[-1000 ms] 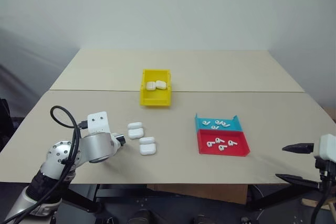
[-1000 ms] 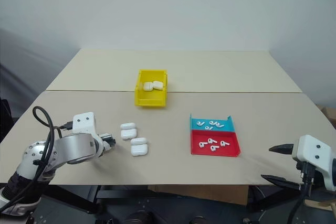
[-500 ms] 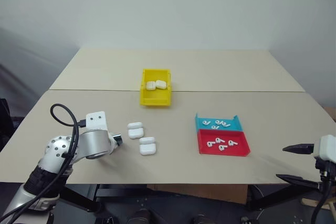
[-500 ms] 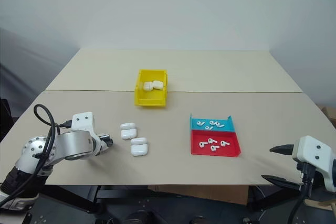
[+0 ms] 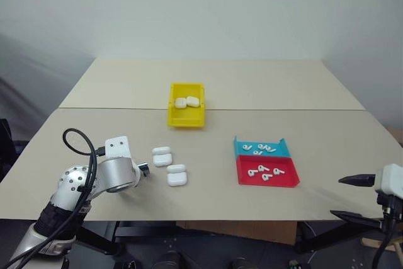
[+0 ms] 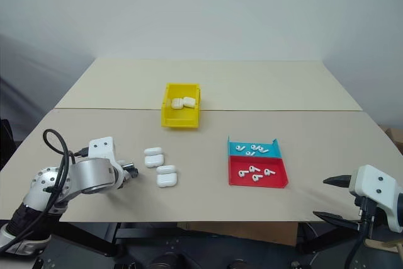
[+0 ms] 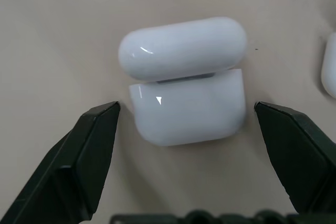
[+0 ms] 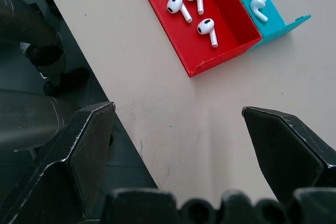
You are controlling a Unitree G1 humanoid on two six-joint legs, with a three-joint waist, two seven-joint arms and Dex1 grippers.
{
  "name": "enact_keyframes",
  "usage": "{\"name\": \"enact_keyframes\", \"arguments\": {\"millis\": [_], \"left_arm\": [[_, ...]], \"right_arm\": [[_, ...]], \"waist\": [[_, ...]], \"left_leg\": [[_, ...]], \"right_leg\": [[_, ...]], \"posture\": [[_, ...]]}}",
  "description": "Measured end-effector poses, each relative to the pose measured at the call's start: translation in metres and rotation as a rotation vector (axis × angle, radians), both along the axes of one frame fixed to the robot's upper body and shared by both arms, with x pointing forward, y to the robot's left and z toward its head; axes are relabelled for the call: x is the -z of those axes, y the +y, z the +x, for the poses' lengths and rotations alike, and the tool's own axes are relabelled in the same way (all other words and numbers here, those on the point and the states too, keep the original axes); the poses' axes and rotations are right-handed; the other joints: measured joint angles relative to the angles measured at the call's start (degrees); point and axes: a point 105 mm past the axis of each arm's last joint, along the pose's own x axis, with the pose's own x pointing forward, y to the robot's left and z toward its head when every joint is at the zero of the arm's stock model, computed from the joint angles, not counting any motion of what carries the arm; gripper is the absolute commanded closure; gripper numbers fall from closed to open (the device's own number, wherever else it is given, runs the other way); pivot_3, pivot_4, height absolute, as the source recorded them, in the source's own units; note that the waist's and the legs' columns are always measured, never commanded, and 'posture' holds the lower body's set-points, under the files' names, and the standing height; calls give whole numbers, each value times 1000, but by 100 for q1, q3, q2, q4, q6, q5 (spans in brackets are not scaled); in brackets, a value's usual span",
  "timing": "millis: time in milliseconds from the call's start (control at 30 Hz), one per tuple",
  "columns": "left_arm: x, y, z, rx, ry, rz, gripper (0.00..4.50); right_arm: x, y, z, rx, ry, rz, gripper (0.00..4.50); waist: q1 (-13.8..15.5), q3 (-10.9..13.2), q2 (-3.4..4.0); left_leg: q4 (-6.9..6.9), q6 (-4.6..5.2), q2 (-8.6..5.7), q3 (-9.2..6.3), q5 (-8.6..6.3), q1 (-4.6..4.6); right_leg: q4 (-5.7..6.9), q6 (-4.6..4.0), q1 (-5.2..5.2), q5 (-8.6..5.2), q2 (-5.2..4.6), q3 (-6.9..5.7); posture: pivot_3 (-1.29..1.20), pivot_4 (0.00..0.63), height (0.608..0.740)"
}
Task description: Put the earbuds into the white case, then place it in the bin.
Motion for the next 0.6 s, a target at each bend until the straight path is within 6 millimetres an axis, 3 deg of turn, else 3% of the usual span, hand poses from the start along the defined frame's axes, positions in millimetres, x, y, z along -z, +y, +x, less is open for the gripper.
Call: {"name": "enact_keyframes", "arguments": {"millis": [400,600], "left_arm": [[1,2,0,-23,-8,8,39],[1,2,2,-34,-17,13,1718]], "right_arm": [[-1,0,2,1,-9,-3,0],[-1,0,2,1,-9,-6,0]], "waist": [[-2,0,0],[-7,-1,0]], "left_leg": [[0,-1,0,0,0,0],[0,-1,0,0,1,0]], "right_leg": [[0,0,0,1,0,0],[-1,0,0,2,0,1]], "posture": [[0,150,740],[0,150,740]]}}
